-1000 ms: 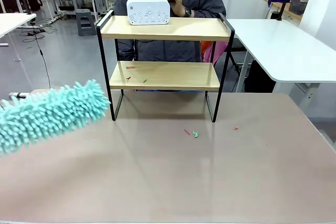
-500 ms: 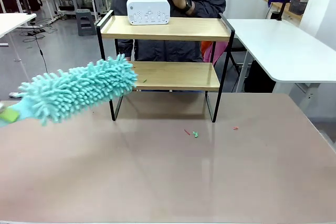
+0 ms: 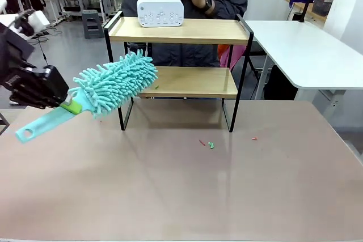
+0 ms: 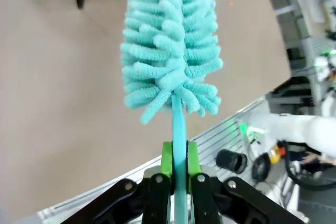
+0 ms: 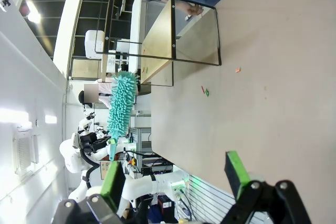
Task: Clean the shelf.
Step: Clean the remaining tier of the Shelf with the Duster once objects are removed.
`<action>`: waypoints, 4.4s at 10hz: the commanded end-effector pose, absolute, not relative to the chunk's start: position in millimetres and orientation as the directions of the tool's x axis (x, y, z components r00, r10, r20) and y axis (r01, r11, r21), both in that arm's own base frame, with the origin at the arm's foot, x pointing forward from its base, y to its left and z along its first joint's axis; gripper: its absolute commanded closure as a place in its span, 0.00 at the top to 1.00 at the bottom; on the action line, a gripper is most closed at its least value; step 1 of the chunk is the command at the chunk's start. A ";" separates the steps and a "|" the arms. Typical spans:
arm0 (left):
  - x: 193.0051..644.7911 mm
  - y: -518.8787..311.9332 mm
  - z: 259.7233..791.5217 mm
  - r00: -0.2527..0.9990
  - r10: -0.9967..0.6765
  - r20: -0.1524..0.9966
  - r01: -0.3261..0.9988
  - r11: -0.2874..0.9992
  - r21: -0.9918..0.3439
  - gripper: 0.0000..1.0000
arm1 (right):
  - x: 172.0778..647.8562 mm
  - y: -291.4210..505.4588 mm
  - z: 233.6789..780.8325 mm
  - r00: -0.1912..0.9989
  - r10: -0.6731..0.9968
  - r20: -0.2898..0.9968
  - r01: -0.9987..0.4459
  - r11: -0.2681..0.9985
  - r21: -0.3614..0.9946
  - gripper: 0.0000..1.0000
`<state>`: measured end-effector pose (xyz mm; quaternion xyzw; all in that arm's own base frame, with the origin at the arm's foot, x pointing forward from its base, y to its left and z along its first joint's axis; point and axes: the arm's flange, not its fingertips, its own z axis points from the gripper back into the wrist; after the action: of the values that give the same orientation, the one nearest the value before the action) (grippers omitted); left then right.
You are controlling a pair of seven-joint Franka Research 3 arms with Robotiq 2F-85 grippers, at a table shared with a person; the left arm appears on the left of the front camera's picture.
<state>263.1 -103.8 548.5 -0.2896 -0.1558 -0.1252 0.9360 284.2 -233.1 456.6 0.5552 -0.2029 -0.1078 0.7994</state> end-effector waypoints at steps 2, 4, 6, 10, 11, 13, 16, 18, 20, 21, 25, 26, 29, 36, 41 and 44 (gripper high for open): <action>254.2 -84.1 553.6 0.902 -0.219 0.372 0.395 0.767 -0.506 0.12 | 284.8 -232.7 456.6 0.889 -0.395 0.234 -0.086 0.359 0.929 1.00; 258.2 -92.7 552.0 0.911 -0.193 0.365 0.367 0.783 -0.502 0.12 | 284.8 -232.7 456.6 0.889 -0.395 0.234 -0.086 0.359 0.929 1.00; 259.2 -115.3 552.9 0.903 -0.119 0.413 0.333 0.800 -0.498 0.12 | 284.8 -232.7 456.6 0.889 -0.395 0.234 -0.086 0.359 0.929 1.00; 275.3 -156.5 554.5 0.883 -0.080 0.463 0.305 0.848 -0.434 0.12 | 284.8 -232.7 456.6 0.889 -0.395 0.234 -0.086 0.359 0.929 1.00; 278.0 -164.9 552.7 0.882 -0.070 0.467 0.287 0.864 -0.413 0.12 | 284.8 -232.7 456.6 0.889 -0.395 0.234 -0.086 0.359 0.929 1.00; 288.3 -176.9 547.9 0.880 -0.029 0.475 0.229 0.900 -0.371 0.12 | 284.8 -232.7 456.6 0.889 -0.395 0.234 -0.086 0.359 0.929 1.00; 309.0 -191.4 541.9 0.873 0.008 0.488 0.174 0.930 -0.325 0.12 | 284.8 -232.7 456.6 0.889 -0.395 0.234 -0.086 0.359 0.929 1.00; 325.6 -199.7 535.9 0.867 0.079 0.493 0.089 0.947 -0.310 0.12 | 284.8 -232.7 456.6 0.889 -0.395 0.234 -0.086 0.359 0.929 1.00; 336.3 -208.9 526.2 0.865 0.095 0.493 0.056 0.958 -0.282 0.12 | 284.8 -232.7 456.6 0.889 -0.395 0.234 -0.086 0.359 0.929 1.00; 340.9 -212.9 522.2 0.856 0.102 0.508 0.040 0.965 -0.260 0.12 | 284.8 -232.7 456.6 0.889 -0.395 0.234 -0.086 0.359 0.929 1.00; 353.9 -228.1 503.8 0.836 0.097 0.540 -0.001 0.984 -0.176 0.12 | 284.8 -232.7 456.6 0.889 -0.395 0.234 -0.086 0.359 0.929 1.00; 356.9 -230.1 499.5 0.859 0.083 0.505 0.013 0.983 -0.183 0.12 | 284.8 -232.7 456.6 0.889 -0.395 0.234 -0.086 0.359 0.929 1.00; 362.4 -230.4 489.5 0.893 0.062 0.446 0.020 0.984 -0.176 0.12 | 284.8 -232.7 456.6 0.889 -0.395 0.234 -0.086 0.359 0.929 1.00; 335.6 -204.2 506.7 0.717 -0.673 0.180 0.682 0.625 -0.380 0.12 | 284.8 -232.7 456.6 0.889 -0.395 0.234 -0.086 0.359 0.929 1.00; 320.0 -152.5 536.4 0.525 -0.781 0.339 0.772 0.268 -0.577 0.12 | 284.8 -232.7 456.6 0.889 -0.395 0.234 -0.086 0.359 0.929 1.00; 277.0 -87.8 577.9 0.421 -0.716 0.557 0.861 0.123 -0.493 0.12 | 284.8 -232.7 456.6 0.889 -0.395 0.234 -0.086 0.359 0.929 1.00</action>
<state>300.8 -115.2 565.1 -0.3642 -0.0458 -0.5084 0.7790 284.1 -233.1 456.5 0.5553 -0.2029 -0.1076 0.7993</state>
